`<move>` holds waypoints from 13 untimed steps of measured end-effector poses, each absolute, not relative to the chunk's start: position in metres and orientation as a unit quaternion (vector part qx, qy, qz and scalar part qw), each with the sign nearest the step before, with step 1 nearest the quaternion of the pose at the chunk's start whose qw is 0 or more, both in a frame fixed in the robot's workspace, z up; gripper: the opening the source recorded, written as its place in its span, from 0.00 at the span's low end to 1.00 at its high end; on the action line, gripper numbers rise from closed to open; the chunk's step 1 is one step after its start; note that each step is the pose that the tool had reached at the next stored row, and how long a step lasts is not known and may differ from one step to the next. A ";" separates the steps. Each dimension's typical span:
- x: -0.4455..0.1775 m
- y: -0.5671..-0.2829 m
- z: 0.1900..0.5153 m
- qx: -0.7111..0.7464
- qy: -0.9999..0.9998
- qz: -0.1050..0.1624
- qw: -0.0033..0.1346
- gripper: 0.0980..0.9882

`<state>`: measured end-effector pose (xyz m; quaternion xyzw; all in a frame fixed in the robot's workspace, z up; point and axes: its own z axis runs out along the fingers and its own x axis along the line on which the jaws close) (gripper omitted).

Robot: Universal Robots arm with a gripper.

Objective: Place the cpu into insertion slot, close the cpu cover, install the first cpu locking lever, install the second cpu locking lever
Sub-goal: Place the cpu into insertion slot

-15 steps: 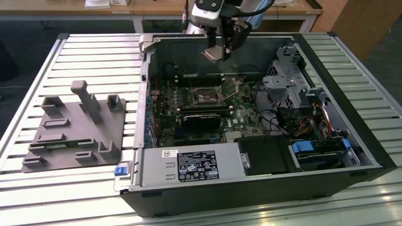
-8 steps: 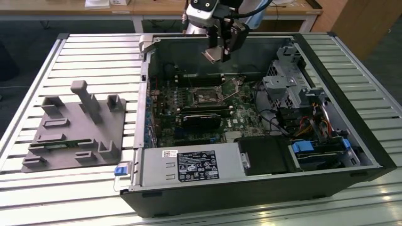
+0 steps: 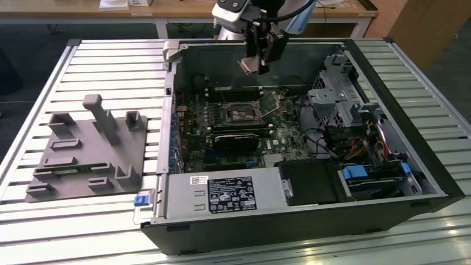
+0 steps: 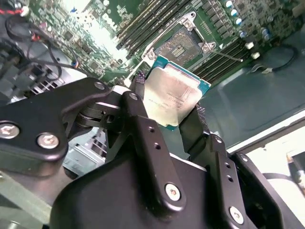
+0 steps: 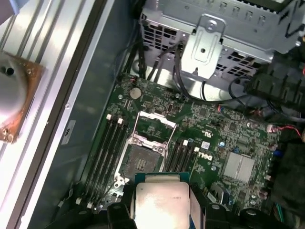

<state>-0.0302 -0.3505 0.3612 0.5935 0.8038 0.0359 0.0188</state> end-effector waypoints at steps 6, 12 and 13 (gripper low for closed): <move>-0.030 -0.350 0.360 0.633 0.773 0.034 0.021 0.50; -0.030 -0.350 0.359 0.668 0.743 0.033 0.023 0.50; -0.030 -0.350 0.359 0.673 0.738 0.032 0.024 0.50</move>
